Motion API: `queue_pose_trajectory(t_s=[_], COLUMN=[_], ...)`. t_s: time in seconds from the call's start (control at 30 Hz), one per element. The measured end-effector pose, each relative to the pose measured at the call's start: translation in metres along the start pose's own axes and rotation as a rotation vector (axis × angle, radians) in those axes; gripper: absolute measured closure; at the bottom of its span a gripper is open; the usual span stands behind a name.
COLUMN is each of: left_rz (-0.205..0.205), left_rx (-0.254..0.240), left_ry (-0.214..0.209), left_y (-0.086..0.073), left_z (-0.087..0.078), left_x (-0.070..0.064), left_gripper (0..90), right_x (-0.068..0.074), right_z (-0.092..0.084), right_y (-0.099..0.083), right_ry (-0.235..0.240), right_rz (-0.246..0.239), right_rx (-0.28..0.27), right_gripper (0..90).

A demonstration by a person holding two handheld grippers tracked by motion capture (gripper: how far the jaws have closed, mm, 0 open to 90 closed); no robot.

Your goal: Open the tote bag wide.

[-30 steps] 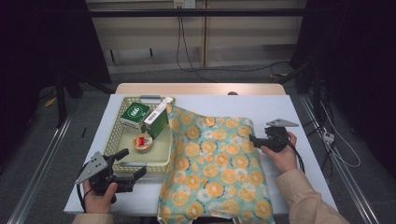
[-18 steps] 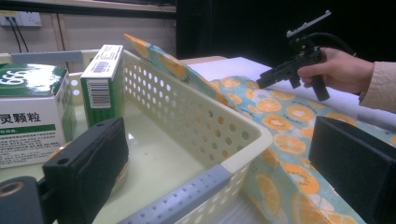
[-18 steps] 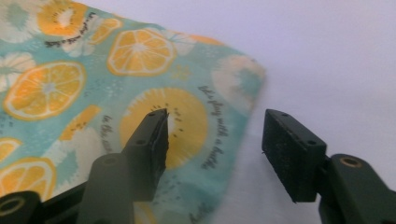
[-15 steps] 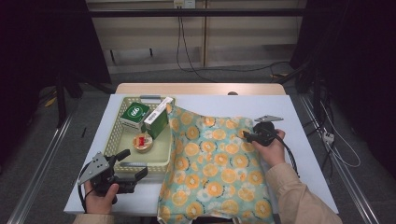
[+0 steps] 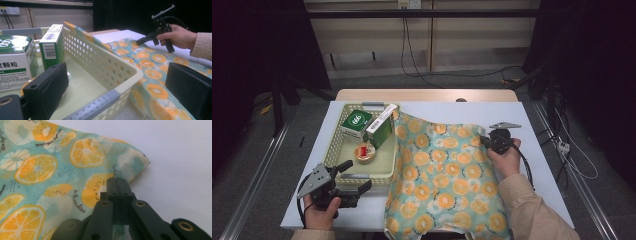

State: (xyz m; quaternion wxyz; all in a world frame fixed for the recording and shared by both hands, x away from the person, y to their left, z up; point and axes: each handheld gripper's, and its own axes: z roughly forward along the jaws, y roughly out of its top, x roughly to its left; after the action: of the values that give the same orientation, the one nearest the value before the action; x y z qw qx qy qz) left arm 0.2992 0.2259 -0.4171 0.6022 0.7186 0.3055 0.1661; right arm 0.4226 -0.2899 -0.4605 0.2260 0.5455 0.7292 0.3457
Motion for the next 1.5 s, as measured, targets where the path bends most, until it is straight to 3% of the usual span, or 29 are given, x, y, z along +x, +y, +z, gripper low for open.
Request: queue_pose_trajectory(t_s=[0.27, 0.6, 0.7, 0.73, 0.83, 0.9, 0.93, 1.0, 1.03, 1.07, 1.13, 1.17, 1.2, 1.27, 1.3, 1.4, 1.43, 1.5], left_rz=[0.004, 0.004, 0.007, 0.007, 0.006, 0.008, 0.008, 0.017, 0.012, 0.013, 0.015, 0.012, 0.012, 0.015, 0.02, 0.014, 0.014, 0.01], left_rx=[-0.003, -0.001, -0.002, -0.001, 0.0, -0.001, -0.001, 0.0, -0.002, -0.001, 0.0, 0.0, 0.0, 0.001, 0.004, 0.007, 0.008, 0.01], left_ry=[-0.002, -0.004, -0.003, -0.004, -0.003, 0.0, 0.0, -0.002, -0.005, -0.004, -0.008, -0.009, -0.009, -0.008, -0.01, -0.013, -0.013, -0.015], left_y=[0.001, 0.001, 0.002, 0.002, 0.002, 0.002, 0.002, 0.003, 0.003, 0.003, 0.003, 0.003, 0.003, 0.003, 0.003, 0.002, 0.002, 0.002], left_z=[0.001, 0.0, 0.0, 0.0, 0.0, 0.0, 0.0, -0.001, 0.0, 0.0, 0.0, 0.0, 0.0, 0.0, 0.0, 0.0, 0.0, 0.0], left_x=[-0.002, -0.003, -0.003, -0.003, -0.003, -0.003, -0.004, -0.004, -0.005, -0.005, -0.005, -0.005, -0.005, -0.005, -0.005, -0.006, -0.005, -0.006], left_gripper=[4.4, 4.3, 4.3, 4.2, 4.2, 4.2, 4.2, 4.2, 4.2, 4.2, 4.2, 4.2, 4.2, 4.2, 4.2, 4.3, 4.3, 4.3], right_x=[-0.036, -0.067, -0.07, -0.067, -0.057, -0.052, -0.039, -0.025, -0.025, -0.009, 0.006, 0.006, 0.024, 0.043, 0.043, 0.073, 0.091, 0.099], right_z=[-0.012, -0.034, -0.037, -0.041, -0.047, -0.048, -0.052, -0.054, -0.054, -0.056, -0.057, -0.057, -0.057, -0.056, -0.056, -0.051, -0.048, -0.046], right_y=[-0.006, -0.015, -0.018, -0.017, -0.011, -0.008, -0.003, 0.0, 0.0, 0.004, 0.006, 0.006, 0.009, 0.012, 0.012, 0.013, 0.012, 0.012], right_ry=[-0.066, -0.153, -0.151, -0.158, -0.155, -0.149, -0.107, -0.07, -0.07, -0.035, 0.011, 0.011, 0.066, 0.121, 0.121, 0.201, 0.228, 0.246], right_rz=[0.076, 0.092, 0.098, 0.077, 0.055, 0.033, 0.006, -0.033, -0.033, -0.065, -0.083, -0.083, -0.1, -0.138, -0.138, -0.192, -0.244, -0.26], right_rx=[-0.002, 0.003, 0.004, -0.012, -0.042, -0.053, -0.064, -0.073, -0.073, -0.073, -0.084, -0.084, -0.084, -0.084, -0.084, -0.076, -0.052, -0.047], right_gripper=[90.0, 90.0, 88.6, 76.5, 56.9, 51.5, 44.2, 34.7, 34.7, 30.8, 26.3, 26.3, 23.7, 21.5, 21.5, 19.6, 17.7, 17.3])
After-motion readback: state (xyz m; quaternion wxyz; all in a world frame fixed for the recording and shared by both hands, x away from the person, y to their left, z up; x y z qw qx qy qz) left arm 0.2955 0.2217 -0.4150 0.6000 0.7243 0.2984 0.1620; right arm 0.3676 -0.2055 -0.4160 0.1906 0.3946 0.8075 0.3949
